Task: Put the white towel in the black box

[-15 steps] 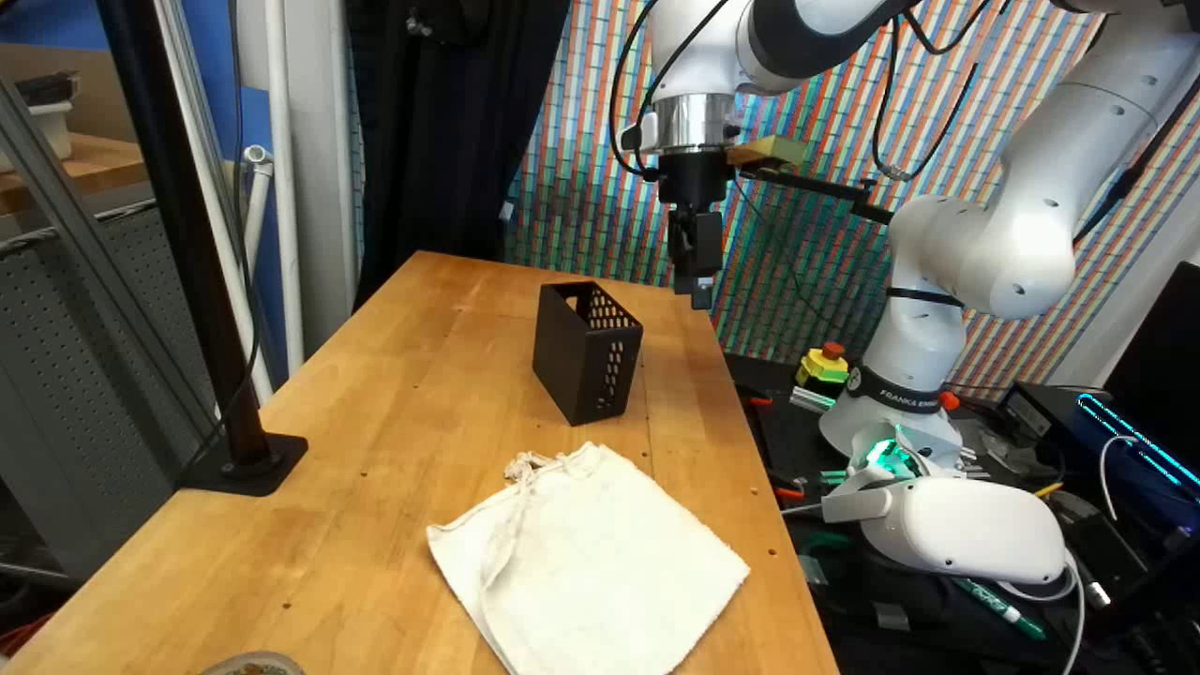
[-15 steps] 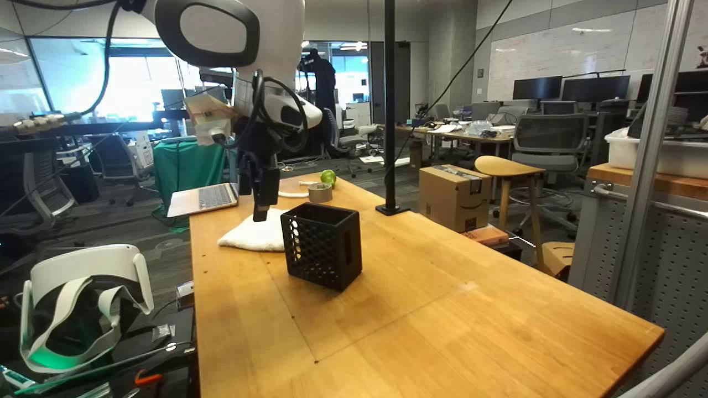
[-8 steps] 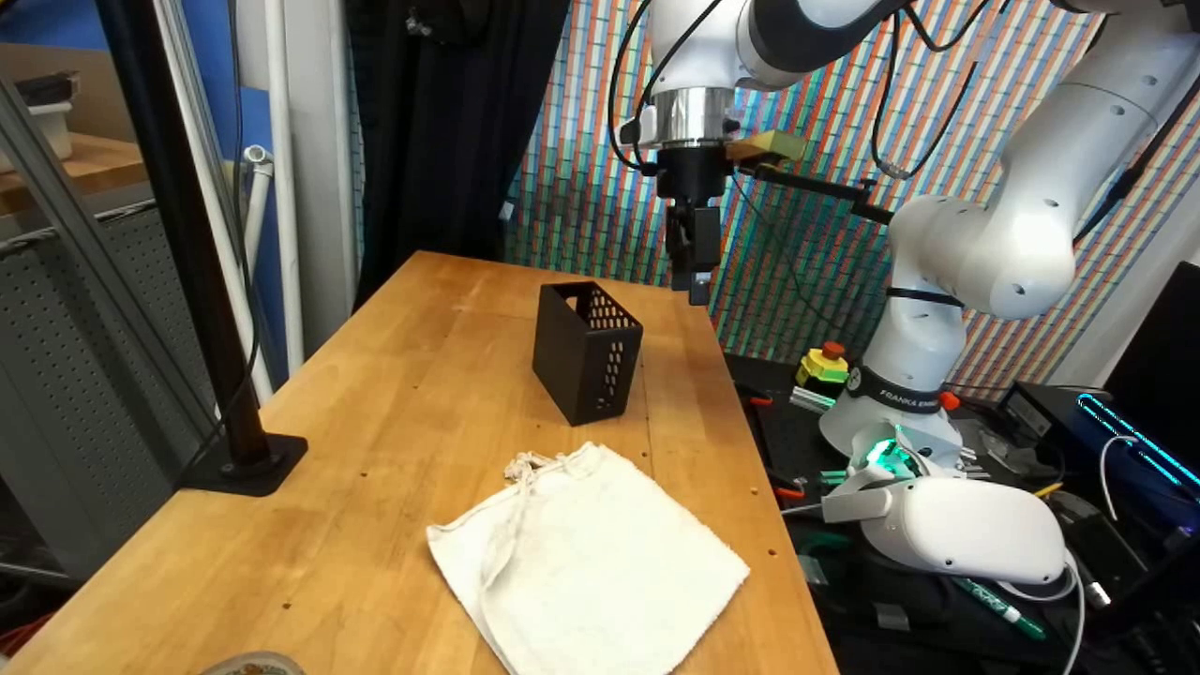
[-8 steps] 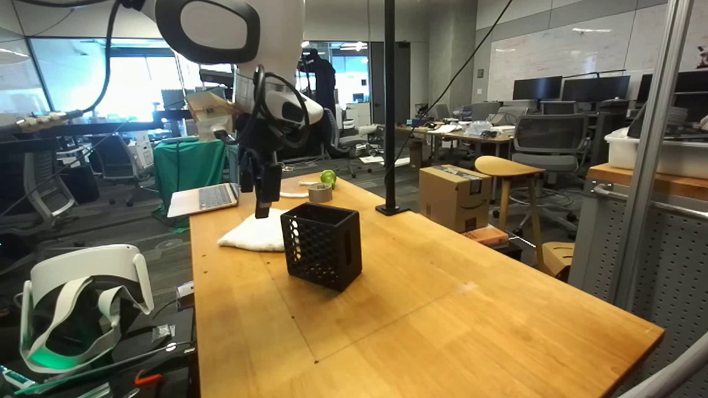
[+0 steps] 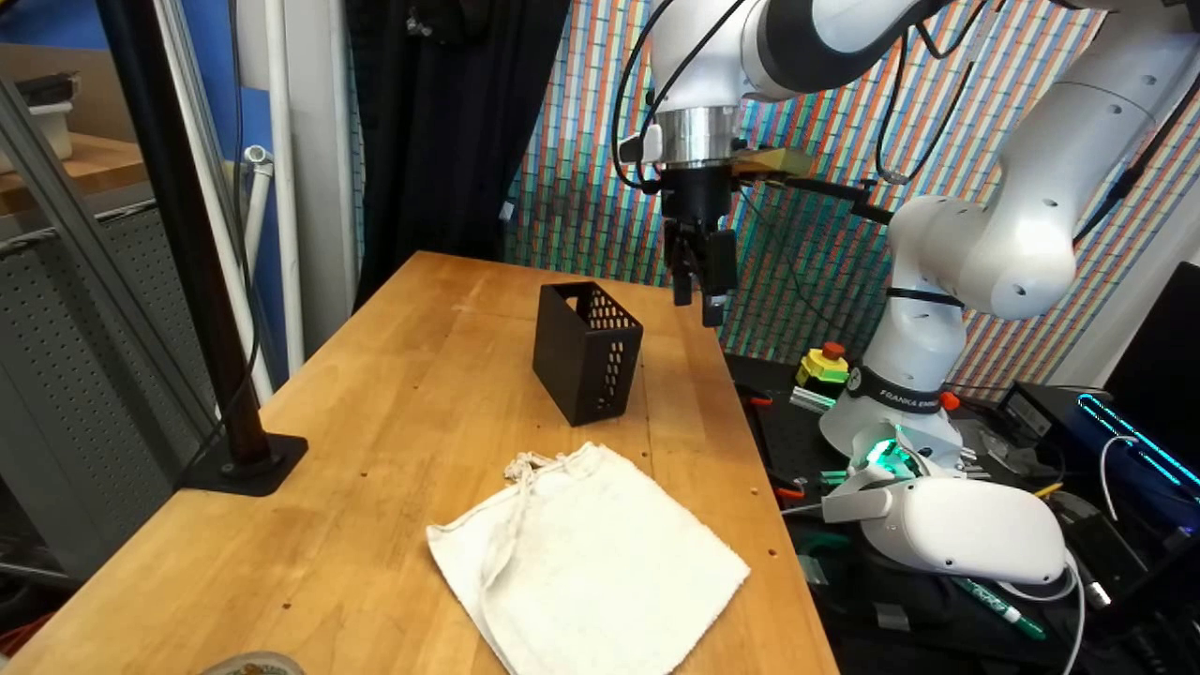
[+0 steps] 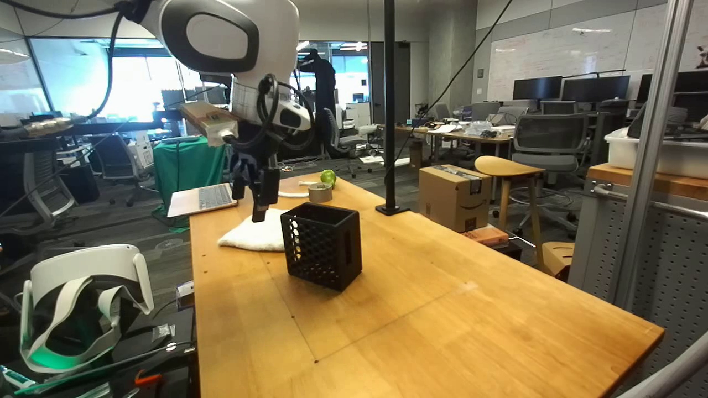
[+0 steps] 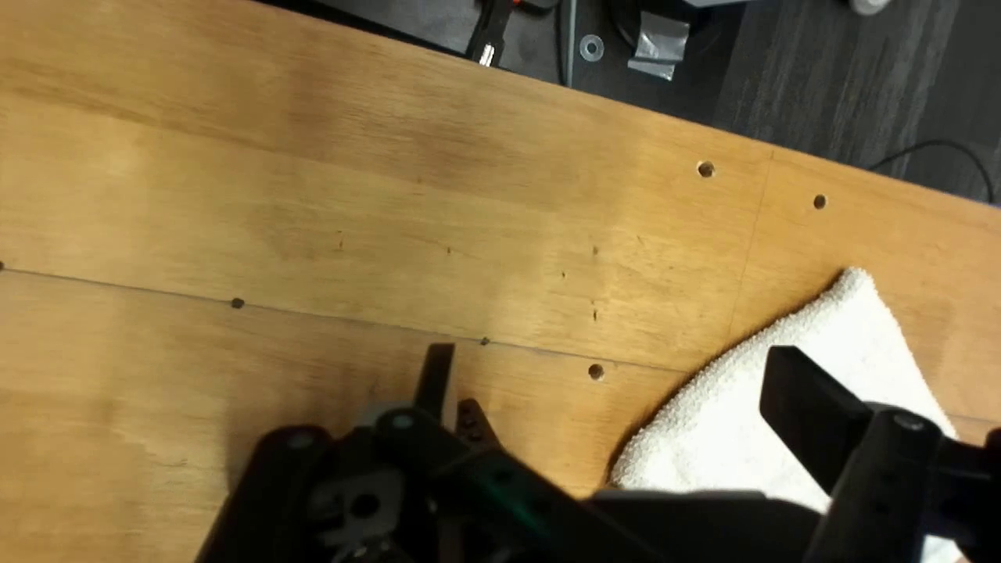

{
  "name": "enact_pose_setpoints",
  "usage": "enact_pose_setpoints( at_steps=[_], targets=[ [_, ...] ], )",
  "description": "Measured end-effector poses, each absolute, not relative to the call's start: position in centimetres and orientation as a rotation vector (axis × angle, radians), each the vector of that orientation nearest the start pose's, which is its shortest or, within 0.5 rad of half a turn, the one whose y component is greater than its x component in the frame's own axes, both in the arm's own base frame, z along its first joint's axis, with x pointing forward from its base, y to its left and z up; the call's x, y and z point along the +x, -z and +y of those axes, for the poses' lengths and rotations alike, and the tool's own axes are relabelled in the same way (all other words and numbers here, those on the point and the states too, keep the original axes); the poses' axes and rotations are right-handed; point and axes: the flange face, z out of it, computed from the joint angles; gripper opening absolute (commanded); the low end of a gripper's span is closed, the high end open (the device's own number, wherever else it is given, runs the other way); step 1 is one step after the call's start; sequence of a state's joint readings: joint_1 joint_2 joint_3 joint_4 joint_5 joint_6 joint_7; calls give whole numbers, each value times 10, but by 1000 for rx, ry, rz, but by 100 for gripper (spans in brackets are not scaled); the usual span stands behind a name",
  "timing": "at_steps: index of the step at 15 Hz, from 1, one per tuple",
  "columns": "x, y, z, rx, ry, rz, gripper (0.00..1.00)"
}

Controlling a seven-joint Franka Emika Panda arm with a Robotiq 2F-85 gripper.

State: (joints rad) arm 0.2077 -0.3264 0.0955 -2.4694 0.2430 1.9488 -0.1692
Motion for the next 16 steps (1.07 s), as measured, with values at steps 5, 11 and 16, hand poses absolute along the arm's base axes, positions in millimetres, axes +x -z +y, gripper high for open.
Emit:
enact_pose_setpoints(
  at_steps=[5,11,16],
  targets=[
    [373,-383,205,-2911,-362,-911,100],
    [361,-385,297,-2823,-272,-1380,100],
    [367,-399,339,-2663,-44,-1678,100]
  ],
)
